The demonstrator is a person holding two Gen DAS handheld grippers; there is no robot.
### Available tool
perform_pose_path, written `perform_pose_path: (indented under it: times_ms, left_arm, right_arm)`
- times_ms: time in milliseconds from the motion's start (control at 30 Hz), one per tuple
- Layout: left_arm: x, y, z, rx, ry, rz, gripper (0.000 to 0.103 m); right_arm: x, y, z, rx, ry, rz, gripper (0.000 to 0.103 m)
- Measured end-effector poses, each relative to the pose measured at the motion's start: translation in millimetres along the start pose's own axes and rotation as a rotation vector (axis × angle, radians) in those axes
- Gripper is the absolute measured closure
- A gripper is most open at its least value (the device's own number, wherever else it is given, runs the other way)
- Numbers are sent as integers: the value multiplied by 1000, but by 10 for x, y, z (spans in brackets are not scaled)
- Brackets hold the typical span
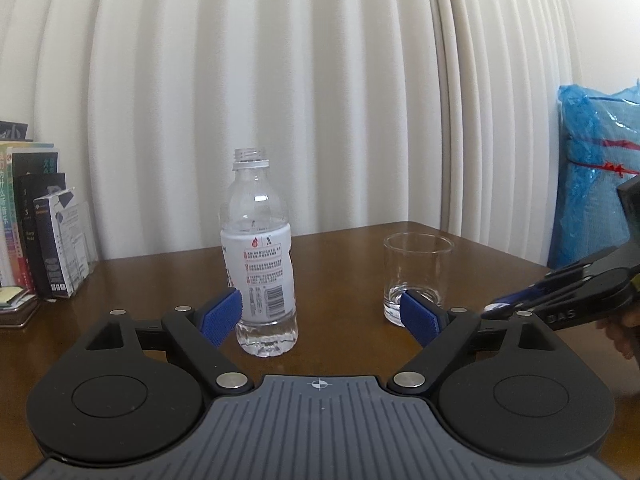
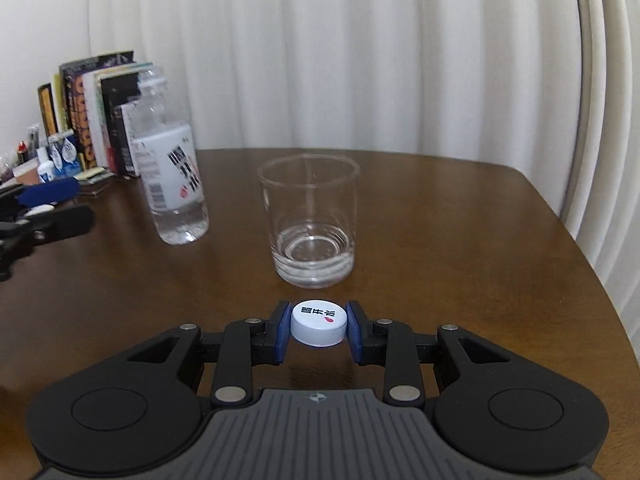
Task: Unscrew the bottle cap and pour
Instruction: 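Carry the cap away with the right tool while the left tool releases the bottle, then lower the white cap onto the table and open the right tool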
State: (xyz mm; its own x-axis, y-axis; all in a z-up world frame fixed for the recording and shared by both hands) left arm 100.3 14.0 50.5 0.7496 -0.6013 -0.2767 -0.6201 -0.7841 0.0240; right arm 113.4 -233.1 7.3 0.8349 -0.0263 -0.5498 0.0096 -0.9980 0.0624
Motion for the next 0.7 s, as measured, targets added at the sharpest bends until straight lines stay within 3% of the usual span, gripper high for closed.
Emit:
perform_pose_path:
  times_ms: [700]
  left_arm:
    - [5, -66, 61, -31, -2, 2, 16]
  right_arm:
    - [81, -86, 61, -53, -49, 52, 71]
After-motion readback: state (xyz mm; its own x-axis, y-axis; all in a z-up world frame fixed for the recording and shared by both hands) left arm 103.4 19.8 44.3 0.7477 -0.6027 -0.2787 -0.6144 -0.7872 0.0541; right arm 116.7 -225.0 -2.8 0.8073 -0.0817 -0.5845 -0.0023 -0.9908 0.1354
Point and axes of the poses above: each gripper's, at about its wrist camera, not at the fingertips, and x roughly the way its jaws point, y to its right, z to its underside, the point moved 1 cm from there along x, roughly the way its jaws point, and after that the axes turned 15 degrees about z, right-handed, at the moved point
